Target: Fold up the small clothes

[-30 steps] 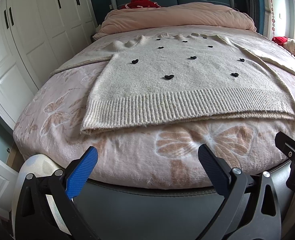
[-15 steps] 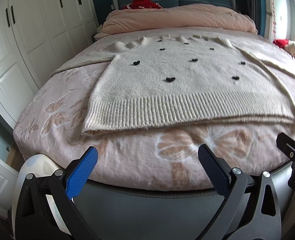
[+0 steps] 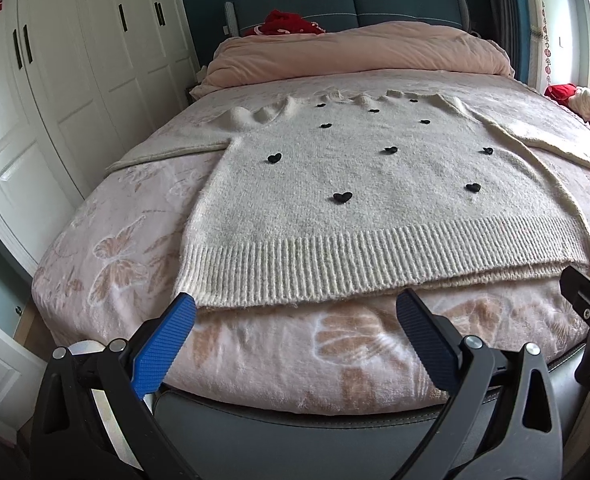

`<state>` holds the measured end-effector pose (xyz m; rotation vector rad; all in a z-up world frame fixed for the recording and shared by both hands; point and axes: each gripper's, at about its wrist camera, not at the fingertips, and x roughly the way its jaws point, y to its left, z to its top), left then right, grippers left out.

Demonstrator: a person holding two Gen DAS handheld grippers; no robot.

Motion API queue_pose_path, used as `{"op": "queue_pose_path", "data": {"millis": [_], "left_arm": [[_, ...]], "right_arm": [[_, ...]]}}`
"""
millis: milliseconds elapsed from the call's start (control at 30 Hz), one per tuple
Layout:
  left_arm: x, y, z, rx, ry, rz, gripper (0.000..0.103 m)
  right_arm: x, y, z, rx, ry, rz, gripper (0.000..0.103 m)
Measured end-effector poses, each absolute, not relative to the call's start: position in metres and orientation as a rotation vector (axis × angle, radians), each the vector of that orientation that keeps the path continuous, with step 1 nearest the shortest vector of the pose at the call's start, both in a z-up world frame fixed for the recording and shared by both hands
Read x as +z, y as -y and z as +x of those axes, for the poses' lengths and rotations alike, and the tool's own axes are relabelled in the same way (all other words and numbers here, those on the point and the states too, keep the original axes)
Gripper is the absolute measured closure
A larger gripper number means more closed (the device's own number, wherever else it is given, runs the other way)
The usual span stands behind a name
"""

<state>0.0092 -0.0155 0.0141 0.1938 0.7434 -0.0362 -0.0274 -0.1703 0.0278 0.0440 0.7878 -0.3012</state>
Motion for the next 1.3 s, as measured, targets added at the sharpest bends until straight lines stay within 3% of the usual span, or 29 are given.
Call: {"op": "queue_pose_path", "data": {"millis": [1300], "left_arm": [[0.0089, 0.0139, 0.0169, -0.056, -0.817, 0.184, 0.005]], "right_arm": [[0.0263, 0.1754, -0.0214, -0.254, -0.809, 0.070, 0.005]]}}
